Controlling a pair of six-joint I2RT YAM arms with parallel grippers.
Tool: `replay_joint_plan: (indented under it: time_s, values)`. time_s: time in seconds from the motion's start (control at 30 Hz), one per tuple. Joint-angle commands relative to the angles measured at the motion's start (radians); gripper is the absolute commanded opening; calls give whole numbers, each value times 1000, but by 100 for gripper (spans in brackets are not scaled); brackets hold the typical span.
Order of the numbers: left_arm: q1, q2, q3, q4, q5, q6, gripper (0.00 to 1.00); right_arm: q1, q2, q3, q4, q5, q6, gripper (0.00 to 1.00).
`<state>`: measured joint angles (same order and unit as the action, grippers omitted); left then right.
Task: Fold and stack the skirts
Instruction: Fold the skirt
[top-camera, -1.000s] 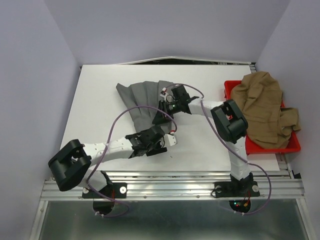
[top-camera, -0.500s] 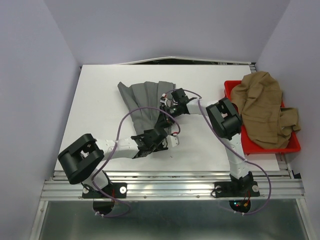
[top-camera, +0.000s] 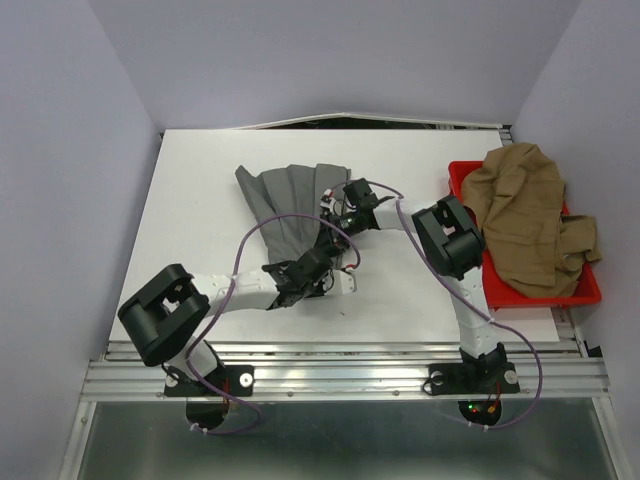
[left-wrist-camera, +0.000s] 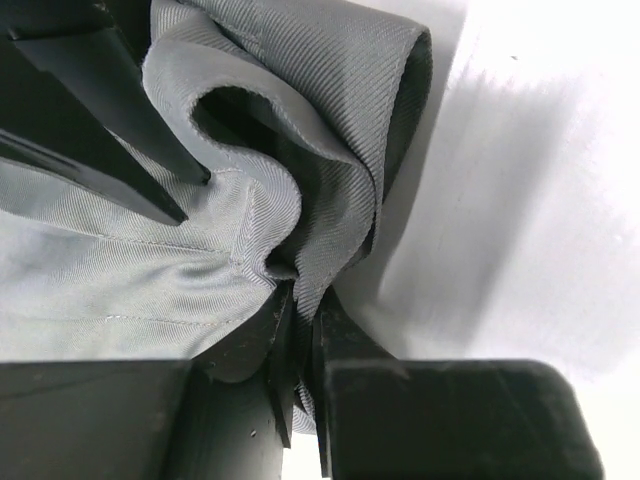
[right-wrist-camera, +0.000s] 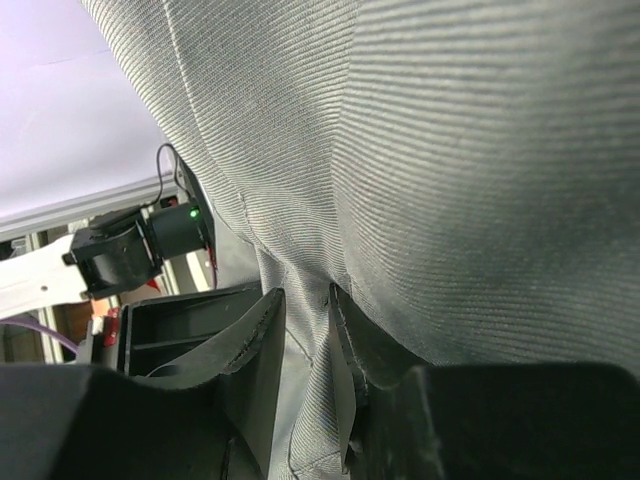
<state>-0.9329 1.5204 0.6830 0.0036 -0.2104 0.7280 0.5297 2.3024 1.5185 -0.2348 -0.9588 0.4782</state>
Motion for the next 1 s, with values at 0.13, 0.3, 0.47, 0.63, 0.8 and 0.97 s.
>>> replay_joint_plan:
  time_s: [0.13, 0.3, 0.47, 0.63, 0.8, 0.97]
  values:
    - [2, -129, 128, -324, 184, -35, 2, 6, -37, -129, -44, 117, -62, 31]
    - [2, -164, 265, -557, 368, -2, 0, 26, -121, -126, -87, 55, -79, 32]
    - [2, -154, 366, -761, 503, 20, 0, 13, -210, 13, -170, 129, -171, 46]
    - [2, -132, 421, -867, 585, 34, 0, -36, -147, 225, -270, 161, -219, 50]
    - [0, -123, 486, -947, 661, 37, 0, -62, 3, 455, -337, 251, -283, 51]
    - [2, -89, 541, -988, 663, 24, 0, -62, 124, 577, -360, 249, -296, 51]
